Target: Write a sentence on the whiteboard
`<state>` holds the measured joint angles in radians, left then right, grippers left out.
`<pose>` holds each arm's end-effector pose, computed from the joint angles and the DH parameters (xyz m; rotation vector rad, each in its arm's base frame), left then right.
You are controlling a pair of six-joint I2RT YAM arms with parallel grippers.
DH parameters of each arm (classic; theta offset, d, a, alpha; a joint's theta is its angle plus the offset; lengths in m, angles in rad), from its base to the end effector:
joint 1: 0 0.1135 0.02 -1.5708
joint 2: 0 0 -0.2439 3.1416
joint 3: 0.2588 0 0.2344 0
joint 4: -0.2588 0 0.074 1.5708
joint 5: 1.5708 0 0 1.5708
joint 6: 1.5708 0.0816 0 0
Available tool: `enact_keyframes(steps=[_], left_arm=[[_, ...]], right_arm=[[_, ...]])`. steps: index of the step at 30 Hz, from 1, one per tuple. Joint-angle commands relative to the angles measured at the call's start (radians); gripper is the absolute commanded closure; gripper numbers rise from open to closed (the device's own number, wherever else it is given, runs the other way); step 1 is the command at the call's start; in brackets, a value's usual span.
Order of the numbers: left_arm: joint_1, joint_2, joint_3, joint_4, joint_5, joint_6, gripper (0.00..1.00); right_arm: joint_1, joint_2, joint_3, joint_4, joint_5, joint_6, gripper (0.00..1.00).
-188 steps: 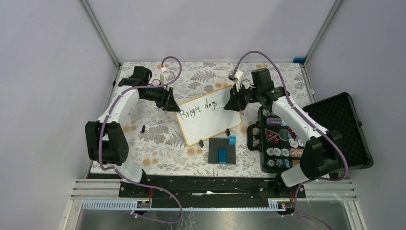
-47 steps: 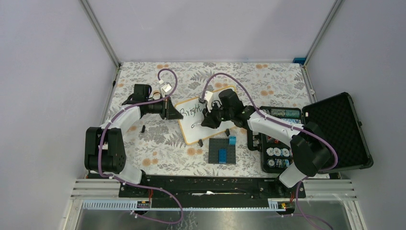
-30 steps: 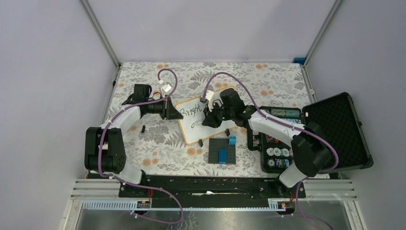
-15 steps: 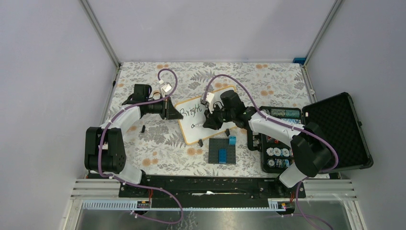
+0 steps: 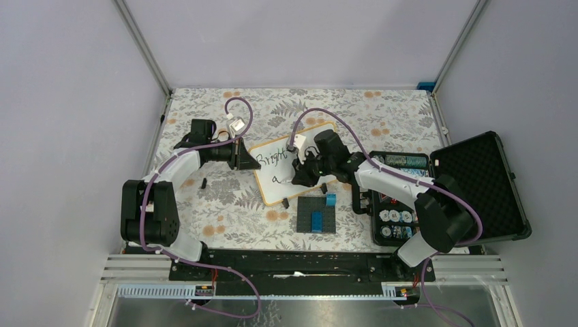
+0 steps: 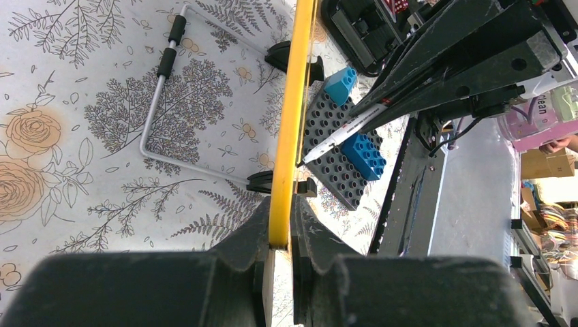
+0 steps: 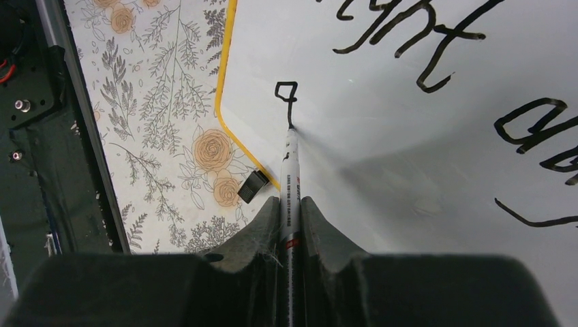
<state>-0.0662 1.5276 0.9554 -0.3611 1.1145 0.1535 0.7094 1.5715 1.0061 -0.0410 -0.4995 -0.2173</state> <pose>0.2924 -0.0928 0.1966 0.6760 2.0912 -1.3091 0.2502 0.2663 0.2037 -1.2402 1.8281 0.8209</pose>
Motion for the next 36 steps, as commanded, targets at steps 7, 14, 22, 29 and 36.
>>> enact_keyframes(steps=[7, 14, 22, 29, 36], left_arm=[[-0.013, 0.023, 0.034, 0.009, -0.069, 0.083, 1.0], [-0.013, 0.015, 0.042, -0.014, -0.076, 0.099, 1.0], [-0.013, 0.014, 0.046, -0.018, -0.08, 0.103, 1.0], [-0.013, 0.013, 0.045, -0.025, -0.085, 0.109, 1.0], [-0.013, 0.016, 0.043, -0.026, -0.087, 0.11, 1.0]], right_arm=[[-0.018, -0.074, 0.112, -0.11, -0.166, 0.011, 1.0], [-0.041, -0.081, 0.121, -0.127, -0.164, 0.011, 1.0], [-0.058, -0.074, 0.103, -0.093, -0.126, 0.006, 1.0], [-0.058, -0.076, 0.085, -0.082, -0.131, 0.009, 1.0], [-0.058, -0.073, 0.068, -0.051, -0.107, 0.017, 1.0]])
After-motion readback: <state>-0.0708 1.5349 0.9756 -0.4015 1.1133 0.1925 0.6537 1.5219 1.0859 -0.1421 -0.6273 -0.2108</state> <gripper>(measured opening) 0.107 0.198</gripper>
